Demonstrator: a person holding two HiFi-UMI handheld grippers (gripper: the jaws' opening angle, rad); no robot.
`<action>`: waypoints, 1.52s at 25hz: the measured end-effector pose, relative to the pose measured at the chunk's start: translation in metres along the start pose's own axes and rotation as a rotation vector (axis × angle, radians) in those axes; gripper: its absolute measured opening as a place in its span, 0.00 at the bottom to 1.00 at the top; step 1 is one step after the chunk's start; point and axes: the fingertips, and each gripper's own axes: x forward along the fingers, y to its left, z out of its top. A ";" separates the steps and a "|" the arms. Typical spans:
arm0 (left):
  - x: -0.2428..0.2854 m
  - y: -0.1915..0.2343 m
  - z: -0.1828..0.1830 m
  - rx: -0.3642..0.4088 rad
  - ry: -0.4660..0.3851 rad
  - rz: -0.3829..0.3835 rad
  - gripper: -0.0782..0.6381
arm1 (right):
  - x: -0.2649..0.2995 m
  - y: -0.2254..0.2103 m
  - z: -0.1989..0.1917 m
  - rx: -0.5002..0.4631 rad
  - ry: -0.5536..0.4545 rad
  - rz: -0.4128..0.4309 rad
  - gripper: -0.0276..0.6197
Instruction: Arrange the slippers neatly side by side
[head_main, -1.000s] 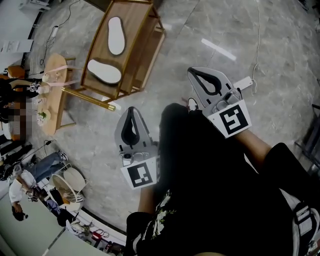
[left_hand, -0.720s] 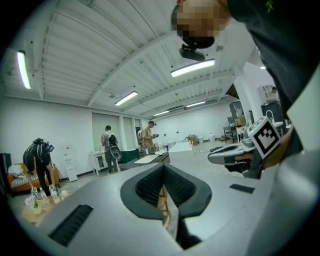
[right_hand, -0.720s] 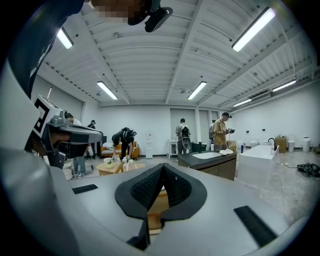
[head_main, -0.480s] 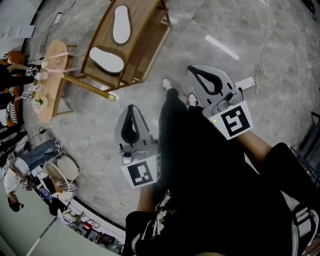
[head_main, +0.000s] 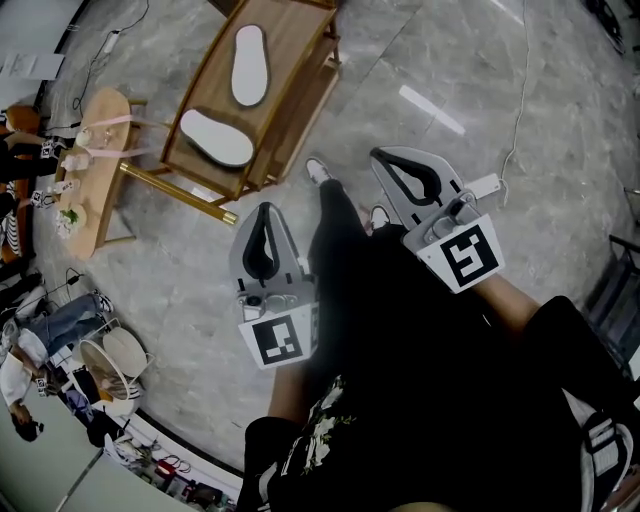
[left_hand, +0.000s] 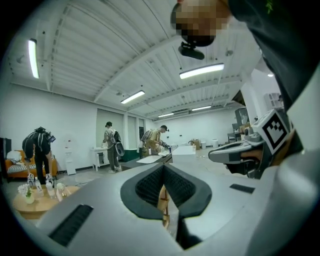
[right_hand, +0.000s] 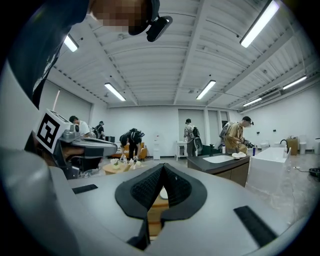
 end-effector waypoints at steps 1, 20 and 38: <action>0.006 0.004 0.001 0.000 -0.006 -0.006 0.11 | 0.007 -0.002 0.000 -0.008 0.008 -0.003 0.04; 0.126 0.156 -0.007 -0.007 0.041 0.079 0.11 | 0.220 -0.029 0.057 -0.040 -0.014 0.135 0.04; 0.210 0.198 -0.002 -0.034 0.012 0.086 0.11 | 0.280 -0.086 0.061 -0.145 0.063 0.105 0.04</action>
